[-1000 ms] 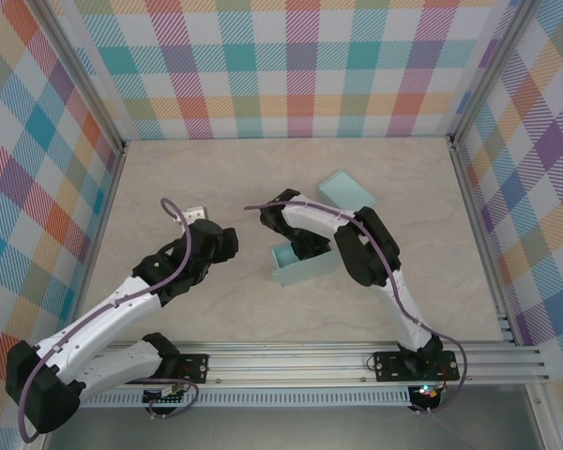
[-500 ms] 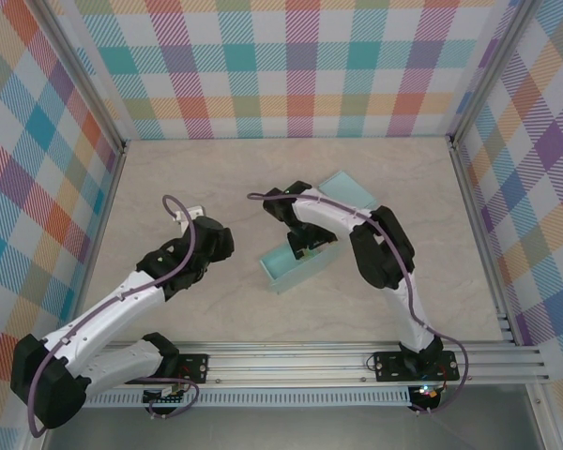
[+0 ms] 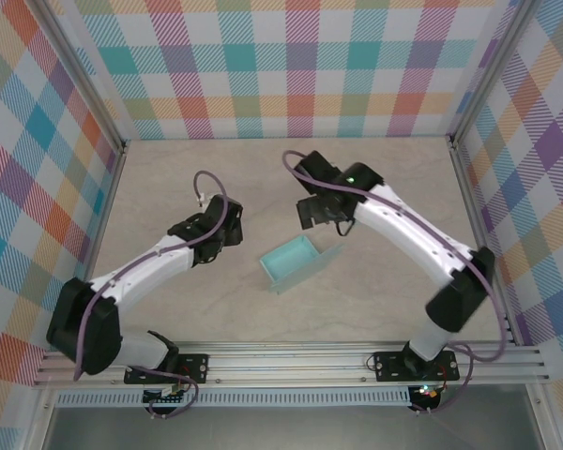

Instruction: Fold the paper box

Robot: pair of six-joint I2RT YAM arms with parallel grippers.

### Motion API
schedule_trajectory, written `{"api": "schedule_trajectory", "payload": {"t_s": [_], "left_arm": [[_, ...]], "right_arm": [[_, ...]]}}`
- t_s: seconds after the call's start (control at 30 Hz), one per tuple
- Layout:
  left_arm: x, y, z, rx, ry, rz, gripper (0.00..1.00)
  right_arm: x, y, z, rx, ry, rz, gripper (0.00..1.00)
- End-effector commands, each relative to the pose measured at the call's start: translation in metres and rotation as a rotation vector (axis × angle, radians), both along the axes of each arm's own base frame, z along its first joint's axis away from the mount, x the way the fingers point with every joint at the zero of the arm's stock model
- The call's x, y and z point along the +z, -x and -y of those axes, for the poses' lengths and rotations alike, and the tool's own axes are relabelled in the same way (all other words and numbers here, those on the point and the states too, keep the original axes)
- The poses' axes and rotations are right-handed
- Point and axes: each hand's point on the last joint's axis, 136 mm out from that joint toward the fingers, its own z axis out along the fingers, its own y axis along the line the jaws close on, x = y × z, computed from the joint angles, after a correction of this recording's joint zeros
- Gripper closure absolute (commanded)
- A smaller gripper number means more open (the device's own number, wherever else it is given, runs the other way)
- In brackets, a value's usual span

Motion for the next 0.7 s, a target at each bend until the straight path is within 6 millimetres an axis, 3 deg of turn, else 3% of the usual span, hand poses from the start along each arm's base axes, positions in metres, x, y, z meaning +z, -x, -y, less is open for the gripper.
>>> {"api": "schedule_trajectory", "payload": {"t_s": [0.0,0.07,0.13,0.3,0.47,0.53,0.63,0.67], "left_arm": [[-0.002,-0.021,0.009,-0.036,-0.005,0.013,0.33],[-0.014,-0.026,0.014,-0.049,-0.006,-0.008,0.39],[-0.024,-0.031,0.023,-0.069,0.017,-0.025,0.44],[-0.043,-0.036,0.044,-0.117,0.088,-0.067,0.52],[-0.063,-0.027,0.054,-0.147,0.136,-0.124,0.63],[-0.072,-0.022,0.056,-0.15,0.152,-0.145,0.65],[-0.083,-0.015,0.06,-0.159,0.162,-0.169,0.65],[-0.086,-0.013,0.061,-0.162,0.163,-0.177,0.65]], "right_arm": [[0.009,0.023,0.042,-0.104,-0.022,0.074,0.0],[0.007,0.043,0.059,-0.147,-0.097,0.099,0.0],[-0.003,0.061,0.063,-0.159,-0.206,0.104,0.0],[-0.071,0.097,0.044,-0.143,-0.481,-0.005,0.0],[-0.136,0.114,0.015,-0.192,-0.687,-0.154,0.0],[-0.155,0.115,0.011,-0.223,-0.702,-0.187,0.1],[-0.169,0.11,0.0,-0.233,-0.751,-0.202,0.41],[-0.172,0.108,-0.004,-0.229,-0.762,-0.205,0.45]]}}
